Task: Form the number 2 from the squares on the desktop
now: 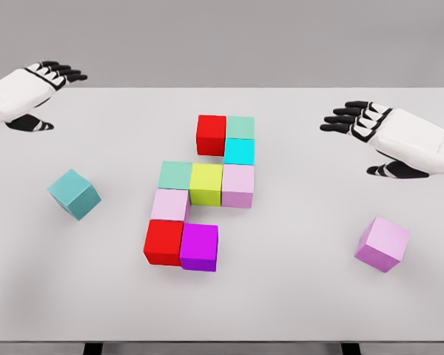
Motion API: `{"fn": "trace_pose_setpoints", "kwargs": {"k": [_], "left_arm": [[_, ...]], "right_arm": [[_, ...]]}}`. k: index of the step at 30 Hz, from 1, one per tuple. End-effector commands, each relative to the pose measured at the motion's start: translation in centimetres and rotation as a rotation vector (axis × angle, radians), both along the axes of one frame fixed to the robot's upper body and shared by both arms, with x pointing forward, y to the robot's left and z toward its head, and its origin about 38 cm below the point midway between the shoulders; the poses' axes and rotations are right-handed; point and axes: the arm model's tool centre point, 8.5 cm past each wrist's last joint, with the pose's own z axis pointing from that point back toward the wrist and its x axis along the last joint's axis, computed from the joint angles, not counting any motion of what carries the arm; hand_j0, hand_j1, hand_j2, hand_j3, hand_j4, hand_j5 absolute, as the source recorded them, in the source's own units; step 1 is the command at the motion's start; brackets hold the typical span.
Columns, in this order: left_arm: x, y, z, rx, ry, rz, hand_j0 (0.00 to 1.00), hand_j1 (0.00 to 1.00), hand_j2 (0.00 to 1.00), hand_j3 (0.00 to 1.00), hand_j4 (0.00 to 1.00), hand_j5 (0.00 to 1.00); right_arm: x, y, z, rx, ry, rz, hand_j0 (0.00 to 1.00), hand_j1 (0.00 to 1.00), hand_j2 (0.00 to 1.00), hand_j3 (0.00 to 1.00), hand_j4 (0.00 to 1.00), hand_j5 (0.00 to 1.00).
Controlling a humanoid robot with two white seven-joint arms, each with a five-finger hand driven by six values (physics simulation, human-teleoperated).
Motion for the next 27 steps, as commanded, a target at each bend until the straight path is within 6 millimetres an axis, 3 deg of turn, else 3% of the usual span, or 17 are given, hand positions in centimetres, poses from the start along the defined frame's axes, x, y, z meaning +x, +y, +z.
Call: {"fn": "trace_pose_setpoints", "kwargs": {"k": [1,4,8,10,12,14,16,20,27], "left_arm": [[-0.4,0.3,-0.3,0.029,0.019,-0.007,1.0,1.0,1.0,1.0,1.0,1.0],[-0.8,0.9,0.3,0.057,0.015,-0.009,1.0,1.0,1.0,1.0,1.0,1.0],[-1.3,1.3,-0.4,0.112,0.06,-0.021,1.0,1.0,1.0,1.0,1.0,1.0],[-2.2,1.7,-0.6,0.16,0.086,-0.037,1.0,1.0,1.0,1.0,1.0,1.0],[-3.0,1.8,-1.0,0.202,0.111,-0.061,1.0,1.0,1.0,1.0,1.0,1.0],[-3.7,2.8,-1.1,0.235,0.135,-0.054,1.0,1.0,1.0,1.0,1.0,1.0],[-4.5,2.7,-1.1,0.271,0.149,-0.082,1.0,1.0,1.0,1.0,1.0,1.0],[-5.2,3.9,-0.8,0.316,0.17,-0.074,1.0,1.0,1.0,1.0,1.0,1.0],[-4.5,2.7,-0.9,0.364,0.182,-0.116,1.0,1.0,1.0,1.0,1.0,1.0]], "right_arm": [[0.0,-0.1,0.0,-0.006,0.002,-0.003,1.0,1.0,1.0,1.0,1.0,1.0],[-0.2,-0.1,-0.5,-0.022,0.024,0.004,1.0,1.0,1.0,1.0,1.0,1.0],[-0.5,-1.7,0.3,-0.074,0.032,-0.013,1.0,1.0,1.0,1.0,1.0,1.0],[-0.2,-3.5,0.9,-0.06,0.054,-0.056,1.0,1.0,1.0,1.0,1.0,1.0],[-0.1,-4.6,2.3,-0.15,0.05,-0.072,1.0,1.0,1.0,1.0,1.0,1.0],[0.0,-4.8,2.4,-0.244,0.092,-0.067,1.0,1.0,1.0,1.0,1.0,1.0],[-0.6,-5.4,3.0,-0.351,0.097,-0.061,1.0,1.0,1.0,1.0,1.0,1.0],[-1.9,-5.2,1.4,-0.478,0.163,-0.012,1.0,1.0,1.0,1.0,1.0,1.0],[-3.2,-6.0,-1.0,-0.56,0.263,0.012,1.0,1.0,1.0,1.0,1.0,1.0]]}}
